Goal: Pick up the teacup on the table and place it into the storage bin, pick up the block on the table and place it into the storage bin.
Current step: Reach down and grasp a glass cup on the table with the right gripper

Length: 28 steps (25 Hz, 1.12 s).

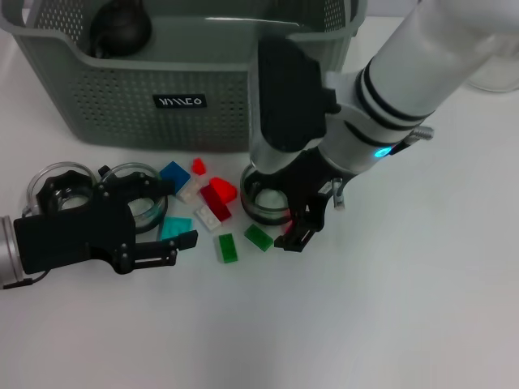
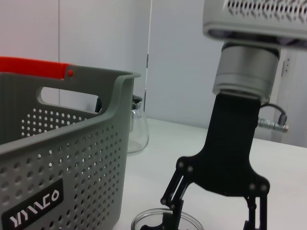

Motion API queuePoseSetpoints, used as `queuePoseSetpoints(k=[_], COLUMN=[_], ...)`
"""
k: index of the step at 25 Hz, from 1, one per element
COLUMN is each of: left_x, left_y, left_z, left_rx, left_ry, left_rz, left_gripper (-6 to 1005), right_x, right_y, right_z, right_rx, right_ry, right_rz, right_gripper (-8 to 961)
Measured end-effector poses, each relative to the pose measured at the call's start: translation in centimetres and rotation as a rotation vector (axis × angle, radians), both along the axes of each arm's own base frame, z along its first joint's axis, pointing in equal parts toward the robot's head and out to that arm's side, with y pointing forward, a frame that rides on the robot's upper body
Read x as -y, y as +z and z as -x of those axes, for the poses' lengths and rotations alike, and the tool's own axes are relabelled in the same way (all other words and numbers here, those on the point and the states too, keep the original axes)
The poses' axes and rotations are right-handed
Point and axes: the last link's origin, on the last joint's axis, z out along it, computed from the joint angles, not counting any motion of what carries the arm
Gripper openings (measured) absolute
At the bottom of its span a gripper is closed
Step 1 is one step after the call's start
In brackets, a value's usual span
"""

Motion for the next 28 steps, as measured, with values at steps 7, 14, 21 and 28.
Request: queuePoseSetpoints(k=[7, 14, 21, 28], left_x=[-0.1, -0.2, -0.2, 0.0], left_y=[0.0, 0.0, 0.0, -0.1], left_z=[-0.1, -0.1, 0.0, 0.1], left_rx=[0.001, -0.001, -0.004, -0.002], left_ry=[-0.002, -0.003, 0.001, 0.007], left_rz=[0.001, -0.001, -0.003, -0.001], left_gripper=[840, 840, 841, 841], right_x=[-0.2, -0.4, -0.2, 0.0], right_y=[-0.7, -1.4, -2.0, -2.0], right_z=[-0.5, -0.8, -0.8, -1.1], right_rx=[0.006, 0.014, 0.015, 0.024], right_ry=[0.018, 0.036, 0.065, 0.077], right_rz=[-0.022, -0.037, -0.043, -0.041], right_gripper=[840, 654, 502, 333])
